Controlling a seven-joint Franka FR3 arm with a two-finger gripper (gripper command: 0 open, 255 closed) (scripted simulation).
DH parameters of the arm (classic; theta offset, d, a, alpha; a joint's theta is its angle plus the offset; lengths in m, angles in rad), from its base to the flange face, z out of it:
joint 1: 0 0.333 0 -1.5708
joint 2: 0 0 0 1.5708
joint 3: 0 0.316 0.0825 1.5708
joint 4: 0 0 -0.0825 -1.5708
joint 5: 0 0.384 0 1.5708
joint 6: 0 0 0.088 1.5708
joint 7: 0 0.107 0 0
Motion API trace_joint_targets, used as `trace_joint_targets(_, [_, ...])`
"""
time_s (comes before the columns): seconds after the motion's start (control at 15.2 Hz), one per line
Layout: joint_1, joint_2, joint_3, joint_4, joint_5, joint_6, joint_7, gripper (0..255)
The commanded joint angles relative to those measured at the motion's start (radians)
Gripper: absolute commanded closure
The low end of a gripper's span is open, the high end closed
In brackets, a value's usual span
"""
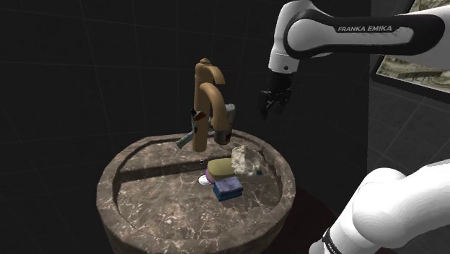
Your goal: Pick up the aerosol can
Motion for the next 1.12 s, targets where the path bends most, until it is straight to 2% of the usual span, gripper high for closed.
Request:
trace_joint_targets(0.0, [0.002,0.084,0.007,0.055,0.004,0.029,0.013,0])
trace_joint_targets(0.33, [0.007,0.281,0.023,0.212,0.008,0.070,0.045,0])
trace_joint_targets(0.73, [0.013,0.511,0.036,0.436,0.004,0.075,0.080,0])
trace_joint_targets(1.06, [0.013,0.513,0.036,0.371,0.003,0.142,0.081,0])
